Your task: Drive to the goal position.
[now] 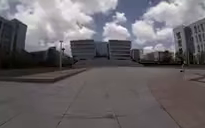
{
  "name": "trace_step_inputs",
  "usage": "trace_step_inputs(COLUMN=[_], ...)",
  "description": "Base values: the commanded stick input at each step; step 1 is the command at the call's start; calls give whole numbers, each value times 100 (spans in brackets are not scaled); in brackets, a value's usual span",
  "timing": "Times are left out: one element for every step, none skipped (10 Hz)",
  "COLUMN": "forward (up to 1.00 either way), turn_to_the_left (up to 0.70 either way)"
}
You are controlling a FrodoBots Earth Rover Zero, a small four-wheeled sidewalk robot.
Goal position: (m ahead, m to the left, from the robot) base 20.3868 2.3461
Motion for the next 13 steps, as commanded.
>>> trace_step_inputs(forward=[70, 70, 70, 70, 70, 70, 70, 70, 70, 70, 70, 70, 70], turn_to_the_left=[0, 0, 0, 0, 0, 0, 0, 0, 0, 0, 0, 0, 0])
